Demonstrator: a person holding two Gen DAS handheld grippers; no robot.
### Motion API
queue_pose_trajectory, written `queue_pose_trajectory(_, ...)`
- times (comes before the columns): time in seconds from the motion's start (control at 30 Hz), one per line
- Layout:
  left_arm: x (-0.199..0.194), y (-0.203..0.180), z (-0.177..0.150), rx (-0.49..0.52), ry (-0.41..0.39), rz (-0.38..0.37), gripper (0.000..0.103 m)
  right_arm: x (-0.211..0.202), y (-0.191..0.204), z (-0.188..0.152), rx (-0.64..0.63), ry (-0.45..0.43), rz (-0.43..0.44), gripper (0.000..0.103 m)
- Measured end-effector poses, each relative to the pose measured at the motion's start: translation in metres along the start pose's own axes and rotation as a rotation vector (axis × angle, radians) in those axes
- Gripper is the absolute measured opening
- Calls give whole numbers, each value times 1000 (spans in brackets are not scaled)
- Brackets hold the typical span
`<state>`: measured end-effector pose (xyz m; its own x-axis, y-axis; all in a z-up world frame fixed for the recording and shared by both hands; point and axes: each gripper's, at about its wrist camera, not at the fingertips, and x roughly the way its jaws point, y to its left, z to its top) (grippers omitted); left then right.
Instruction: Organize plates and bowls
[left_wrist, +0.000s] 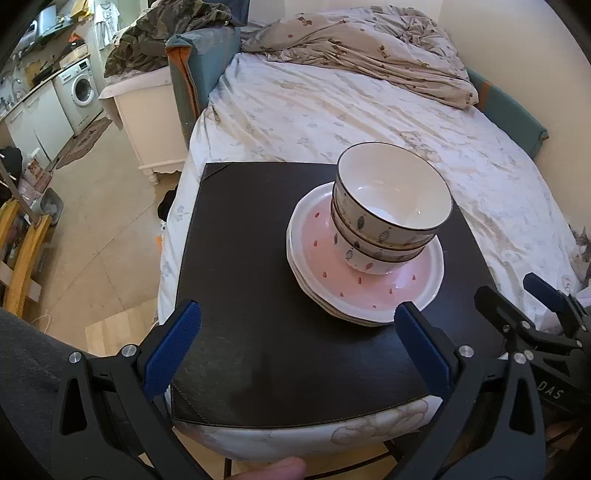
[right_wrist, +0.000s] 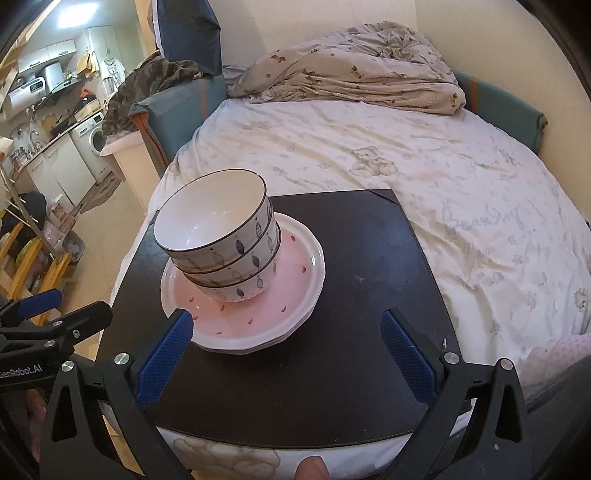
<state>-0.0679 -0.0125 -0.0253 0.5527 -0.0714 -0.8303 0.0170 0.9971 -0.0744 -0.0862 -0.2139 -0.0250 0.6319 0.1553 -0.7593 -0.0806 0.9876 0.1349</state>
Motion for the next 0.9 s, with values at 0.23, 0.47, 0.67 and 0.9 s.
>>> queue_pose_trajectory(0.23,-2,0,1,4,-3,-6,103,-2,-5,1,17,-7,-12,103)
queue_pose_trajectory(0.47,-1,-1,0,4,-10,-5,103,-4,-7,1,24,-12,-18,103)
queue_pose_trajectory(0.67,-1,0,1,7,-9,-6,103,-5,-9,1,27,-14,-19,103)
queue_pose_trajectory(0.9,-2,1,1,5,-10,-8,103,-5,-9,1,26,-13,-19,103)
